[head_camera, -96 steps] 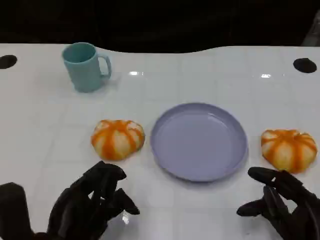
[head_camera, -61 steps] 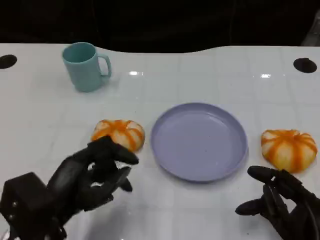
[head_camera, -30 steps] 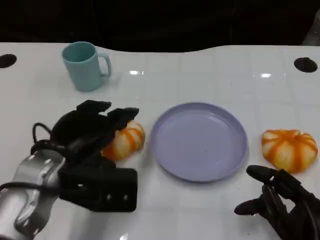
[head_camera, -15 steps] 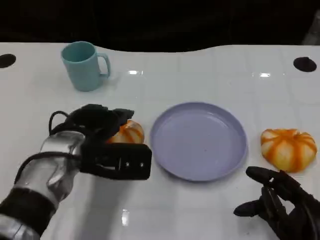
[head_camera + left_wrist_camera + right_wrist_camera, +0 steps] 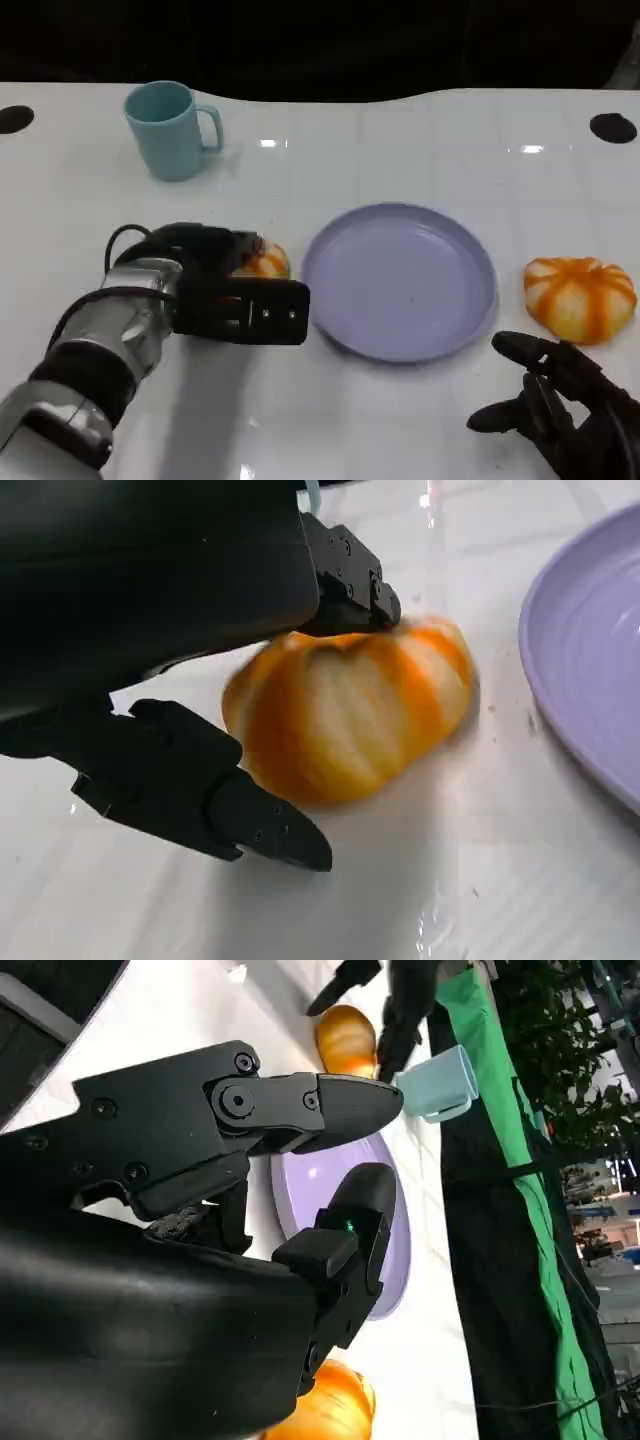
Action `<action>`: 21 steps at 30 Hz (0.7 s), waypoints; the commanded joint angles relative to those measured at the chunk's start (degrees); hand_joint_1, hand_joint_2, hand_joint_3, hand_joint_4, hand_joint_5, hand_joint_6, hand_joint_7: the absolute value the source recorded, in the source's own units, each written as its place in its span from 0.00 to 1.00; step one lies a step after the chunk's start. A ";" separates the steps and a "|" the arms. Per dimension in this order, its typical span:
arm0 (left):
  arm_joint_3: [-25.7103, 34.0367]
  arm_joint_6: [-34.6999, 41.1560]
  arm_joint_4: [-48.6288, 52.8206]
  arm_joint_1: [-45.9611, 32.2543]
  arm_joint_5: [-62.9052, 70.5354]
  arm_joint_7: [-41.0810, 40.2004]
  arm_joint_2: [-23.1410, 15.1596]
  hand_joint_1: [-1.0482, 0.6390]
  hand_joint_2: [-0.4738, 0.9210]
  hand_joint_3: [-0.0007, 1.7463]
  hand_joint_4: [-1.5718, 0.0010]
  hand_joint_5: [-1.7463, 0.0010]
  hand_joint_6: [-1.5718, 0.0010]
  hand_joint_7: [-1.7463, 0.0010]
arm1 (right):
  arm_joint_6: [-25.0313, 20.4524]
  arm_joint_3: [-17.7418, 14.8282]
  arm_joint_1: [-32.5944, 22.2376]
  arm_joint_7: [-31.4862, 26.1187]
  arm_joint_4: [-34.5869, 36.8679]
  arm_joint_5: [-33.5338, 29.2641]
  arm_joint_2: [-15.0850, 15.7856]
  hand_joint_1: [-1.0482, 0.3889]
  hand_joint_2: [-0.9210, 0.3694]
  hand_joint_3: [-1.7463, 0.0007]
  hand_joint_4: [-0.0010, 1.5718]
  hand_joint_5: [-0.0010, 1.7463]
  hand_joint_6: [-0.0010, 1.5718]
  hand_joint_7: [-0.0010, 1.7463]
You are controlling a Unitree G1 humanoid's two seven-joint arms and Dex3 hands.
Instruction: Grasp the bread from the table and place it into the plate.
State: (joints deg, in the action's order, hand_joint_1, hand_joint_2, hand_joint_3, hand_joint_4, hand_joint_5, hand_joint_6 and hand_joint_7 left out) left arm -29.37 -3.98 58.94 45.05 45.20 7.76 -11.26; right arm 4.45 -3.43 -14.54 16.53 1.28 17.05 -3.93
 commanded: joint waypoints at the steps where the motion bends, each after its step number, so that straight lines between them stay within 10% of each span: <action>1: -0.26 -2.82 4.89 2.88 -1.96 -1.67 0.34 0.45 0.99 0.01 0.73 0.90 0.71 0.98 | 0.02 -0.20 -0.33 0.10 -0.71 0.39 0.57 0.20 0.00 0.82 0.49 0.61 0.53 0.34; 5: 0.13 -4.31 7.12 3.64 -3.18 -3.47 0.35 0.46 1.00 0.01 0.71 0.91 0.70 0.99 | 0.09 -0.14 -0.37 -0.08 -0.81 0.05 0.67 0.19 0.00 0.82 0.49 0.60 0.53 0.34; 7: 0.77 -5.54 8.35 3.71 -4.06 -6.48 0.10 0.45 1.00 0.02 0.55 0.41 0.36 0.93 | -0.20 -0.17 -0.44 -0.37 -1.09 -0.16 0.76 0.19 0.00 0.81 0.49 0.60 0.54 0.34; 9: 0.52 -6.23 9.16 3.73 -4.12 -8.90 0.02 0.45 0.98 0.01 0.58 0.09 0.47 0.41 | -0.69 -0.26 -0.48 -0.51 -1.34 0.03 0.74 0.19 0.00 0.81 0.49 0.61 0.54 0.34; 12: 0.48 -6.82 10.01 3.20 -4.18 -13.47 0.16 0.45 1.00 0.16 0.53 0.01 0.63 0.06 | -0.70 -0.34 -0.50 -0.45 -1.39 0.05 0.80 0.19 0.00 0.81 0.49 0.61 0.54 0.34; 19: 2.05 -8.70 9.84 2.87 -6.06 -17.03 -0.07 0.47 0.98 0.23 0.51 0.00 0.65 0.00 | -0.80 -0.43 -0.41 -0.51 -1.32 0.08 0.78 0.19 0.00 0.82 0.50 0.60 0.54 0.34; 21: 4.95 -10.99 8.23 2.08 -8.96 -19.84 -0.63 0.53 0.85 0.40 0.48 0.00 0.61 0.00 | -0.59 -0.46 -0.23 -0.61 -1.01 -0.20 0.85 0.19 0.00 0.82 0.50 0.60 0.54 0.33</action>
State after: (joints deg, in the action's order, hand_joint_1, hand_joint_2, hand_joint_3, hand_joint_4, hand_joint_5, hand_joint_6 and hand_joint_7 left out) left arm -27.39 -12.46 68.72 47.96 39.39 -8.49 -10.74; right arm 3.97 -3.53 -14.64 16.31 0.58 16.94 -3.89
